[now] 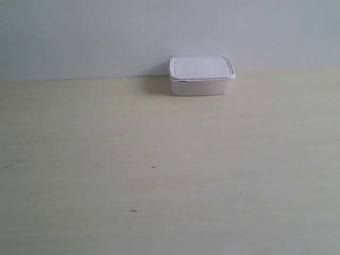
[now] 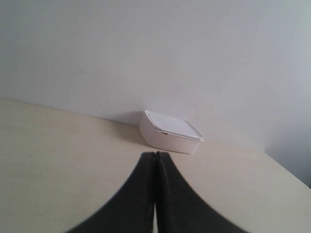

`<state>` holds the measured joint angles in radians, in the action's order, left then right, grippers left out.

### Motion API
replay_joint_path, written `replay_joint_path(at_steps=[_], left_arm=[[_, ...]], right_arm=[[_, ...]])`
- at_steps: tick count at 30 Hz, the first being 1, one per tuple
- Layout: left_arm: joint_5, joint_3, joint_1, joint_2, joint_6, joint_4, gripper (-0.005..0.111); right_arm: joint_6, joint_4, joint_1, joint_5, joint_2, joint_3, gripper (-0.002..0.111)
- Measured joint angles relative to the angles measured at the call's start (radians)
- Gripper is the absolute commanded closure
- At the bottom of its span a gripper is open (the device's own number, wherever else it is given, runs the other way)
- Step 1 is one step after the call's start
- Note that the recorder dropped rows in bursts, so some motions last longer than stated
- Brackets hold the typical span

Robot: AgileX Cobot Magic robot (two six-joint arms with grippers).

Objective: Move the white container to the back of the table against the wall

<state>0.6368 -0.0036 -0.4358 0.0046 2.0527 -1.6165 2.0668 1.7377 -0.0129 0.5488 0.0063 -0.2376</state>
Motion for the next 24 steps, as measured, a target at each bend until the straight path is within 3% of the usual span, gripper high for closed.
replay_joint_path(at_steps=[12, 21, 24], left_arm=[[0.000, 0.000, 0.000, 0.000, 0.000, -0.002, 0.107], [0.000, 0.000, 0.000, 0.000, 0.000, -0.021, 0.107], [0.000, 0.000, 0.000, 0.000, -0.002, -0.013, 0.107]], right_arm=[[0.000, -0.137, 0.004, 0.000, 0.000, 0.000, 0.108], [0.000, -0.572, 0.004, 0.002, 0.000, 0.000, 0.108], [0.000, -0.611, 0.004, 0.002, 0.000, 0.000, 0.108]])
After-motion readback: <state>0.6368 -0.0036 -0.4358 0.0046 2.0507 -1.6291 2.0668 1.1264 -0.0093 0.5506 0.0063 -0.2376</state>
